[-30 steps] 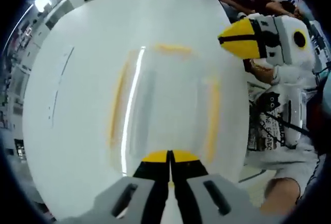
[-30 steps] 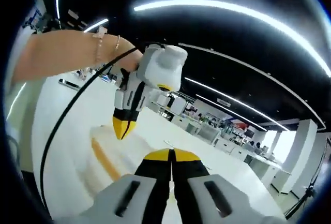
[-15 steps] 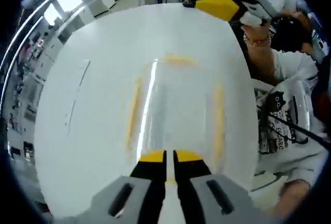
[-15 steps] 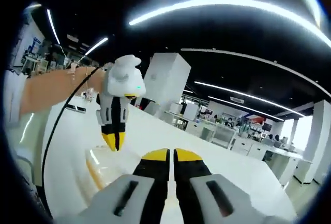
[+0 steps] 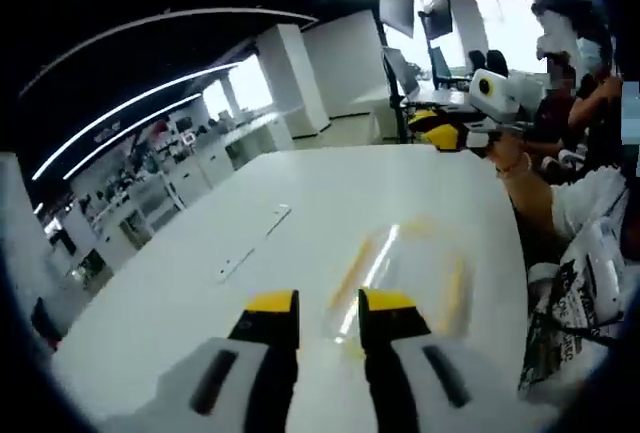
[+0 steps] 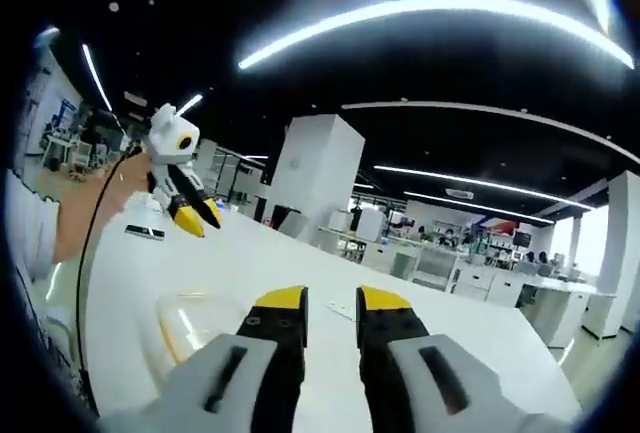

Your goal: Snap each plastic latch of the storage box into its locked position after aligning the lid with the box until every specified latch is closed and the lid sits flush.

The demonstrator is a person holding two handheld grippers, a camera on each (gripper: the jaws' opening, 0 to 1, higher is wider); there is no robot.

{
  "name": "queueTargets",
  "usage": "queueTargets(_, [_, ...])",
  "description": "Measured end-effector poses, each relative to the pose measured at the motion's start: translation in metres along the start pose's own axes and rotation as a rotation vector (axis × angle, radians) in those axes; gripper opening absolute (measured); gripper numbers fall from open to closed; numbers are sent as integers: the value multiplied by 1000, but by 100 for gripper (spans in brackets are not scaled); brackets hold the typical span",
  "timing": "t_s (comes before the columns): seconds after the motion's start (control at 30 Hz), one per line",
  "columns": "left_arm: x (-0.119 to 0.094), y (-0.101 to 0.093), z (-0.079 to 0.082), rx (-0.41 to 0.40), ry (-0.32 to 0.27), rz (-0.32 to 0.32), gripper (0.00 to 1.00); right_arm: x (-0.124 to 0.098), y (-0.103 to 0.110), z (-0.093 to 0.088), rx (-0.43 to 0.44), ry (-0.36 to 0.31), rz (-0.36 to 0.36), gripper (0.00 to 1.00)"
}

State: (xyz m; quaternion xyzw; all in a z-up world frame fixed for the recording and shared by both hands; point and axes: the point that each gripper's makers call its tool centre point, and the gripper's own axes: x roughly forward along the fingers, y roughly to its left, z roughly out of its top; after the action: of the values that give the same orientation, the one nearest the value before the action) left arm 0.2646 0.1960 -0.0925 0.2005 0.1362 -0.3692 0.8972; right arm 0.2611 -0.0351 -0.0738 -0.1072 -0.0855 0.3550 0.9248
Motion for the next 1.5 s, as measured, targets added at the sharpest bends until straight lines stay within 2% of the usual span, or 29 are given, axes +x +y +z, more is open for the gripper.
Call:
queueTargets(0.13, [-26,15,-14,-38,-57,118,26,-17,-14,-6,7,2,-32,18])
queueTargets(0.17, [-32,21,-15,-47,-89,152,26,-20,-17,-7,9,5,-39,18])
queueTargets(0.27, [-53,42,-25,-93,-168,277,29,-37,-33,-10,14,-13,-108,18])
queueTargets(0.33, [-64,51,-30,-144,-235,332,32,-50,-47,-13,21,-33,-191,19])
queueTargets(0.4, [-71,55,-37,-200,-298,357,32,-63,-58,-25,-15,-9,-274,20])
queueTargets(0.47, [-80,65,-45,-213,-348,437,34,-66,-59,-36,-22,14,-293,22])
queueTargets(0.53, [-85,70,-57,-218,-353,501,34,-66,-57,-47,-18,30,-295,23])
queueTargets(0.63, [-83,72,-74,-214,-320,549,34,-62,-56,-66,-5,56,-282,25])
queueTargets(0.7, [-81,73,-83,-212,-303,564,35,-61,-59,-80,-51,97,-309,26])
queueTargets(0.9, [-85,80,-104,-221,-322,651,35,-49,-58,-108,-113,109,-311,27])
queueTargets(0.97, [-83,80,-110,-219,-316,663,35,-50,-54,-115,-83,128,-289,27])
queueTargets(1.0, [-83,81,-115,-215,-302,669,35,-51,-54,-114,-85,115,-290,28])
queueTargets(1.07, [-81,83,-123,-215,-288,678,34,-53,-56,-111,-106,97,-315,28])
queueTargets(1.1, [-81,84,-126,-225,-276,676,34,-56,-62,-112,-141,119,-350,28])
queueTargets(1.13, [-81,84,-128,-223,-272,674,34,-57,-63,-114,-161,137,-365,28])
queueTargets(1.3, [-87,87,-128,-226,-294,692,34,-50,-57,-117,-201,157,-349,28])
queueTargets(1.4, [-90,88,-124,-220,-319,704,34,-53,-62,-117,-250,169,-385,28])
queueTargets(1.5, [-93,88,-118,-221,-368,710,33,-54,-65,-124,-336,239,-414,27])
